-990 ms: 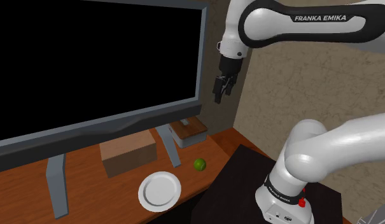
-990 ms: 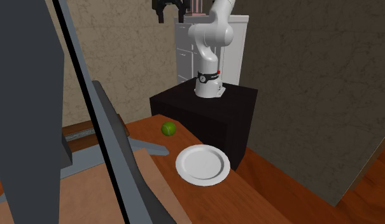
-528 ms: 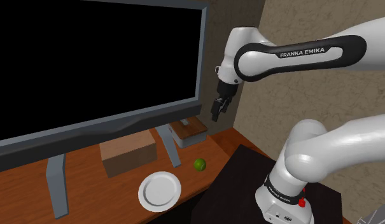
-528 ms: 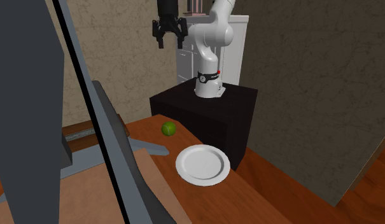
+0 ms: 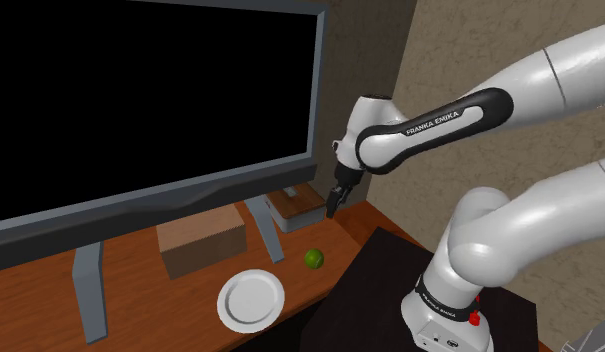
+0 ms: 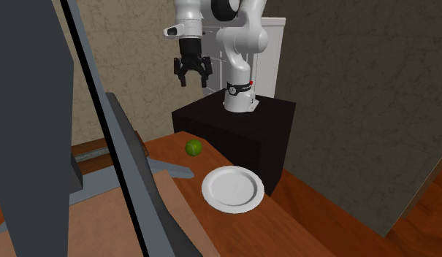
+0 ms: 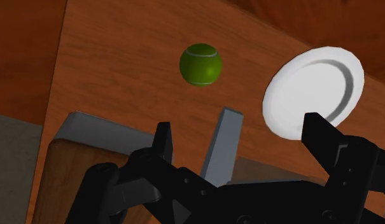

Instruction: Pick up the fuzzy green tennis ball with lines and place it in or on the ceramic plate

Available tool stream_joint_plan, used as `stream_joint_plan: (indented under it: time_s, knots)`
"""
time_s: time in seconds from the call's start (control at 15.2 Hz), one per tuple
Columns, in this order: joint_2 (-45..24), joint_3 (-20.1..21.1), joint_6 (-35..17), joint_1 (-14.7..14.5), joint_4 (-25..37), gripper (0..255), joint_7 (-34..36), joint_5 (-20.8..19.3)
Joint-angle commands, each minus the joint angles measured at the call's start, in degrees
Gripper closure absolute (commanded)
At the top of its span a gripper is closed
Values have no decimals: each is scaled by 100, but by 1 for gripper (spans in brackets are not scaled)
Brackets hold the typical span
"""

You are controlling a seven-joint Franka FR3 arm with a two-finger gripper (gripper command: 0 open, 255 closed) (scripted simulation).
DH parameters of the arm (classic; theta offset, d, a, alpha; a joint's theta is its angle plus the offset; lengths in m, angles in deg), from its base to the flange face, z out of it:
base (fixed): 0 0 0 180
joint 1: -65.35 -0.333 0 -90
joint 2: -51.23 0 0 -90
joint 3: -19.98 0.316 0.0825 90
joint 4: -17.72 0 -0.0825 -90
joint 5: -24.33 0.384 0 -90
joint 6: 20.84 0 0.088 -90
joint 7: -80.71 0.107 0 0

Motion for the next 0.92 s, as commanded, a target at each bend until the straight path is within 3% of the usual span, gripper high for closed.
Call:
stream_joint_plan:
  time_s: [0.0, 0.26, 0.4, 0.46, 0.53, 0.59, 0.66, 0.73, 0.79, 0.86]
  knots:
    - [-319, -141, -628, -86, -231, 0, -195, 89]
    - [-1433, -642, -2031, -576, -421, 0, -821, 555]
    - [-2091, -1142, -2732, -1188, -407, 0, -1392, 1146]
    - [-2433, -1547, -3059, -1713, -361, 0, -1844, 1670]
    - [-2784, -2131, -3342, -2496, -266, 0, -2526, 2503]
    - [-3172, -2940, -3512, -3613, -77, 0, -3613, 3863]
    - [-3692, -3593, -3411, -4609, 256, 0, -5119, 5730]
    - [-4271, -3762, -3101, -4958, 583, 0, -6334, 7194]
    - [-4722, -3340, -2860, -4599, 829, 0, -7115, 8088]
    - [-5075, -2838, -2709, -4114, 1039, 0, -7705, 8720]
